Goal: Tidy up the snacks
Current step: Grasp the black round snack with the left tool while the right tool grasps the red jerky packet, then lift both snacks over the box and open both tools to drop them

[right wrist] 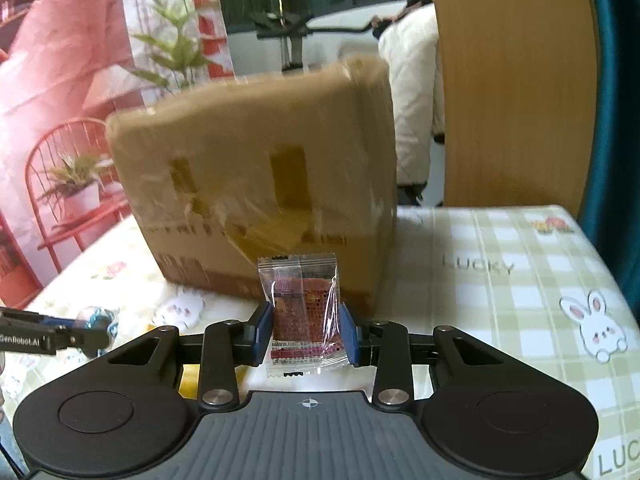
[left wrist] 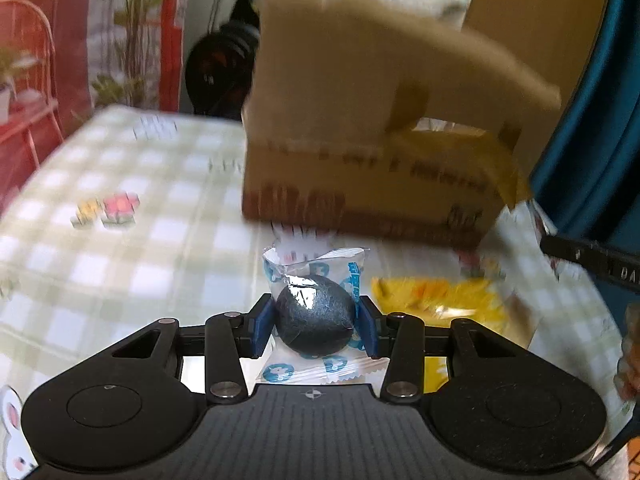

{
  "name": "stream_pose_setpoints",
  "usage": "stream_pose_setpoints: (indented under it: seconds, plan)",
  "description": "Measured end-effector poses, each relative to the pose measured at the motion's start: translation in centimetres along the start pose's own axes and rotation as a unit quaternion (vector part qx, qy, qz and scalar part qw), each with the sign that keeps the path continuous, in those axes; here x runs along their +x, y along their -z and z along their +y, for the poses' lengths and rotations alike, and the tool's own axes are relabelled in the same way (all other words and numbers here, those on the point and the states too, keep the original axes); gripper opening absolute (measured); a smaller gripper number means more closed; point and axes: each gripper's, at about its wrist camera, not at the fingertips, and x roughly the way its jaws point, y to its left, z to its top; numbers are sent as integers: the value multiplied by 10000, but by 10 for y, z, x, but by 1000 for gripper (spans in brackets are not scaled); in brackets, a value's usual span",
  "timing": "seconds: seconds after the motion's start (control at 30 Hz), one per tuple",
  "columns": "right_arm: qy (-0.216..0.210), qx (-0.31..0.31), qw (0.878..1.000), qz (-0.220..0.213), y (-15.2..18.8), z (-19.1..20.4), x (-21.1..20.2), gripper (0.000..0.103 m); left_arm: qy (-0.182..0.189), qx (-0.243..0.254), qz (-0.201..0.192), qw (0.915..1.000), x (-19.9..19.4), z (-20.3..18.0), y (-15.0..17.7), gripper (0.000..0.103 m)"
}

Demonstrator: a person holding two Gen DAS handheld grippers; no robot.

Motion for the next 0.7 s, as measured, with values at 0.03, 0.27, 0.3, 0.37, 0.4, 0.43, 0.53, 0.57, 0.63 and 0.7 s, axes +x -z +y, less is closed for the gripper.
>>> stream_pose_setpoints:
  seconds: [0.03,0.27,0.3,0.37,0.4,0.43,0.53,0.57,0.63,0.7]
  plan:
    - [-9,-6,10000,-67,-4,2,-3,33,-4,-10,-109,9999,-6,0,-5,46]
    - [-101,-120,9978,-641,-45,7,-27,33,36,196,-826,9964,-44,-5,-52,46]
    - [-117,-152,9974,-692,-52,7,-30,33,50,232,-898,9957,-47,-6,-60,46]
    - [-119,-205,9963,-827,-66,8,-33,33,118,231,-1053,9941,-49,-8,-75,46]
    - [-137,-225,9957,-886,-73,8,-34,33,153,240,-1111,9934,-49,-10,-81,46]
    - [-147,-260,9950,-957,-80,8,-36,33,181,270,-1180,9925,-50,-12,-90,46]
    - [-163,-390,9931,-1098,-106,9,-34,33,214,424,-1347,9898,-49,-21,-111,46]
    - [-142,-411,9928,-1113,-115,11,-31,33,231,466,-1385,9890,-47,-25,-118,46]
    - [-118,-428,9925,-1143,-133,11,-19,33,274,538,-1452,9876,-40,-29,-134,46]
    - [-32,-421,9932,-1089,-151,8,-2,33,314,569,-1453,9873,-28,-33,-152,46]
